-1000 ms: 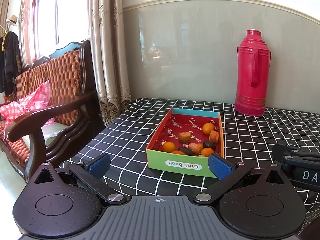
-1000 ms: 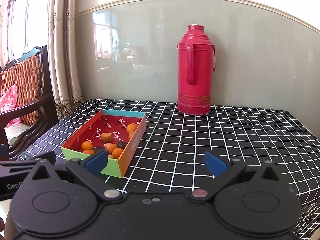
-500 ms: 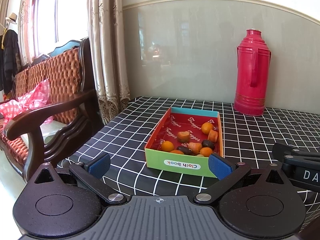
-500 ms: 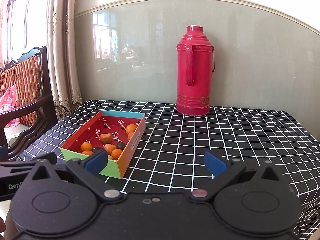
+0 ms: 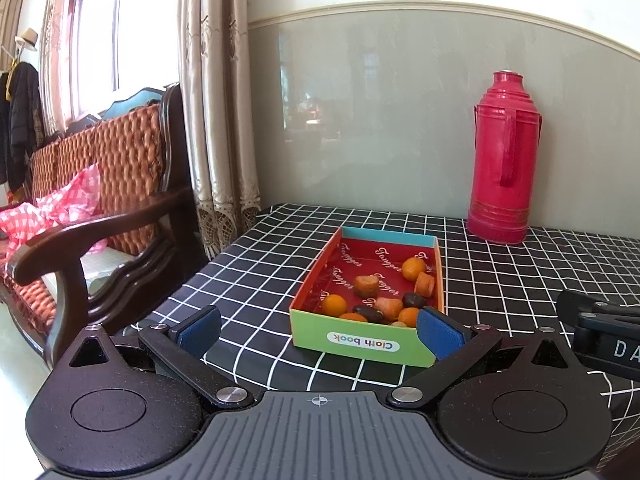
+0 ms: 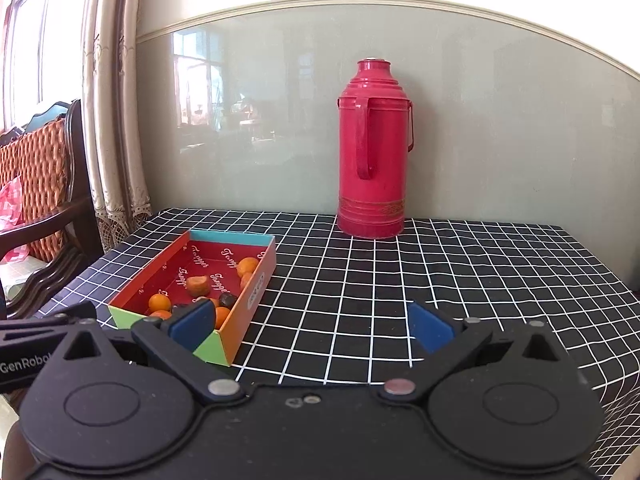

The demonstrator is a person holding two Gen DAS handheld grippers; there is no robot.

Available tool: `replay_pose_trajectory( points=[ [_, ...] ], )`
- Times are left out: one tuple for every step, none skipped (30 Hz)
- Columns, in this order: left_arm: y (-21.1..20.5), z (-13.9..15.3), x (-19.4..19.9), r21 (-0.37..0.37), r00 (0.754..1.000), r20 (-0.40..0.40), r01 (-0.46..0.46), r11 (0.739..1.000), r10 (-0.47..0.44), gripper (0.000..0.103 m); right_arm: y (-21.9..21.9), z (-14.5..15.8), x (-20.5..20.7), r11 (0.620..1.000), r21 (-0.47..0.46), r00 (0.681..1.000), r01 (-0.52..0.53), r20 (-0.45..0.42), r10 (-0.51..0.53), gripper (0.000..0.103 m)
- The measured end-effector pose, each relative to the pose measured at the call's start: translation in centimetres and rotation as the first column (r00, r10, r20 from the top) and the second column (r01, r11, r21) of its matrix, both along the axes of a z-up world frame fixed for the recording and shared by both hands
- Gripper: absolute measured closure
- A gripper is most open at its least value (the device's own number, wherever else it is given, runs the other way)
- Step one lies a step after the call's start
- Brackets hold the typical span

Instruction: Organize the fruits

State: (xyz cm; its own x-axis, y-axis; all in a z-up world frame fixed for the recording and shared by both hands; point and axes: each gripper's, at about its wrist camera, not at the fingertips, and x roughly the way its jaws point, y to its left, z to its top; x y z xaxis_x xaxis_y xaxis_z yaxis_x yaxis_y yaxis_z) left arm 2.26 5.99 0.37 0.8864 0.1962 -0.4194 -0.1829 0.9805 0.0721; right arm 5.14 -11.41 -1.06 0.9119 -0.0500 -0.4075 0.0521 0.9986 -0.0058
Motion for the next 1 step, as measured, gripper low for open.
replay_pose_trajectory(
  points=[
    [-0.09,0.08,-0.08,0.003,1.0,0.004,-0.002,1.0,0.002,0.0,0.0,-0.01,-0.03,1.0,-0.001,1.0,0.003,0.001,-0.003,0.006]
  ],
)
